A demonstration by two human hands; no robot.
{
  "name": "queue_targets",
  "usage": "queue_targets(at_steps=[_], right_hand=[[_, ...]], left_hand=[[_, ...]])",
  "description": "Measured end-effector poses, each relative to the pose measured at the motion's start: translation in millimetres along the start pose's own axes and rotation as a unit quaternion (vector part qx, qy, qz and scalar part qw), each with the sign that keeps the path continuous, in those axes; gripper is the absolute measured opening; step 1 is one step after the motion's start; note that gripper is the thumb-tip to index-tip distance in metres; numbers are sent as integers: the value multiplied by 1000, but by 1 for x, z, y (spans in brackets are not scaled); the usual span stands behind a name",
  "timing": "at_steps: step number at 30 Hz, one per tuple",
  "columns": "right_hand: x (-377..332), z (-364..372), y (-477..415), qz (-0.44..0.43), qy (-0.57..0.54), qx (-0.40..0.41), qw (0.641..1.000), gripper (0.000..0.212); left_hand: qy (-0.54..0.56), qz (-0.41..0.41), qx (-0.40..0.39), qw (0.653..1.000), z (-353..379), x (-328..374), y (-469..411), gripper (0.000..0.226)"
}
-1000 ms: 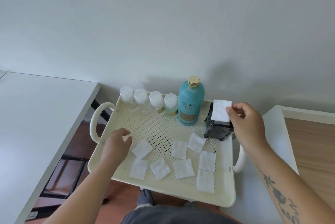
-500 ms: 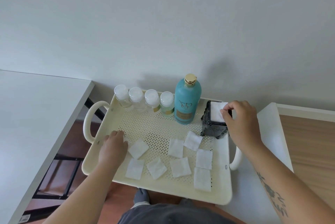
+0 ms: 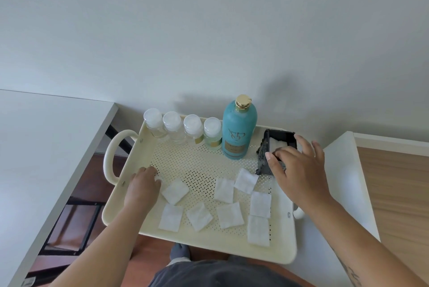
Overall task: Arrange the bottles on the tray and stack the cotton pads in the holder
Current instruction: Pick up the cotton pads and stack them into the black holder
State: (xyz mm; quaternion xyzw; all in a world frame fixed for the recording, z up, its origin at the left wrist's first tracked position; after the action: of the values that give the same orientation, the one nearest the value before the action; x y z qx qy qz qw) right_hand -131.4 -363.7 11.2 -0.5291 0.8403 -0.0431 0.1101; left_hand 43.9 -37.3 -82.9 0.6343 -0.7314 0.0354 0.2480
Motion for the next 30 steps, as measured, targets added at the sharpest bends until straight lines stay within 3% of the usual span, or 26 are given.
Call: queue_targets(at_steps=[9,15,23,27,30], right_hand=[[1,8,-3,-1,7,-46,999,50],[1,8,-3,-8,6,-30,1000,47],[-15,-30,1,-33,-150,141,978,28],[-41,-43,-1,-57,-229,35,971,33],[-45,-36,1,31,-357,-95,929,34]], left_hand=[[45,26,10,999,-12,7,0,2],[183,44,2,982,-35,37,8,9],[413,66,-80,905,-49,119,27,14],[494,102,-151,850,-48,159,38,16],[528,126,-194,817,-46,183,47,26]])
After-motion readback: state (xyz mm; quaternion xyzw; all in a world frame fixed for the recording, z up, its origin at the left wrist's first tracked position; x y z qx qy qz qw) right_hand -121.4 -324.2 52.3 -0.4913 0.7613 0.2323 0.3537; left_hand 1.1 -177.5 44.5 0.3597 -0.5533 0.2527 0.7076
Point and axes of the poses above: each hand's wrist, its own y-axis away from the middle knuckle, its own z-axis out of the palm, x = y × z, the point moved 4 cm from there along -y, towards the middle knuckle, and after that the axes turned 4 degrees about y, right-handed, at the moved point
